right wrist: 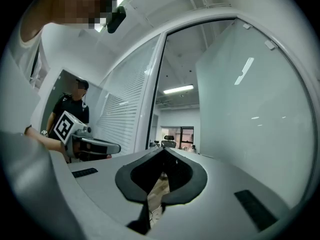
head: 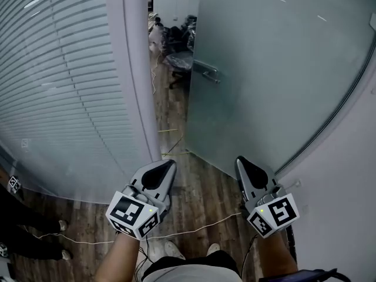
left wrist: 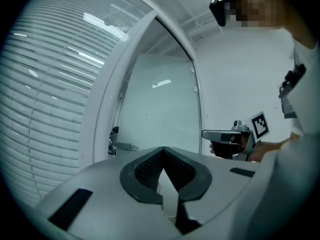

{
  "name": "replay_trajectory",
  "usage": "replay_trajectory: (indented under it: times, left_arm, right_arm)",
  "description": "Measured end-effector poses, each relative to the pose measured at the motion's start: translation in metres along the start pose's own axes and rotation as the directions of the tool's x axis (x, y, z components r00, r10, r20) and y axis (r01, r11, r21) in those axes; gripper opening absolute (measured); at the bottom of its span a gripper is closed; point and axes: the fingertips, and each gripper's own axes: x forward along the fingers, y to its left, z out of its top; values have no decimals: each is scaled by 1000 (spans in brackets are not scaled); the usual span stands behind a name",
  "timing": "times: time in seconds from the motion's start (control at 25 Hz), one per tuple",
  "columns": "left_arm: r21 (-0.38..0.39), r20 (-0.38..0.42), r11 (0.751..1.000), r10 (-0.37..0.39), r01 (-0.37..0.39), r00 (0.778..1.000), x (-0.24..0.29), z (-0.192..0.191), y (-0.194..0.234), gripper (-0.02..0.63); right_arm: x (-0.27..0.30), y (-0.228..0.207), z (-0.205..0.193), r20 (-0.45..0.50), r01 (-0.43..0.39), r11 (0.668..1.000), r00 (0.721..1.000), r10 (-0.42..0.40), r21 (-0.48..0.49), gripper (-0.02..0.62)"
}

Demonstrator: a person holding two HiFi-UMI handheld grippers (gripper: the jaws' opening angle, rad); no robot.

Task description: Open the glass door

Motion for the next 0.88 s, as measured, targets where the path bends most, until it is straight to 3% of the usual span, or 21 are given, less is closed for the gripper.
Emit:
replay_trajectory:
  times: [0.48,0.68,0.88]
  left_arm:
    - [-19,38,1000,4,-3,999,-53,25,-34,0]
    - [-34,41,999,3,-2,999,-80,51,-66,0]
    - [-37,20,999,4,-3,1000,-110,61,-103,0]
  right_arm:
    - [-60,41,42,34,-16,1000,999,16,15,3]
    - [-100,57,84,51,-18,1000,999,17,14,3]
    - [-144,70,103,40,-10,1000,999,9,27,2]
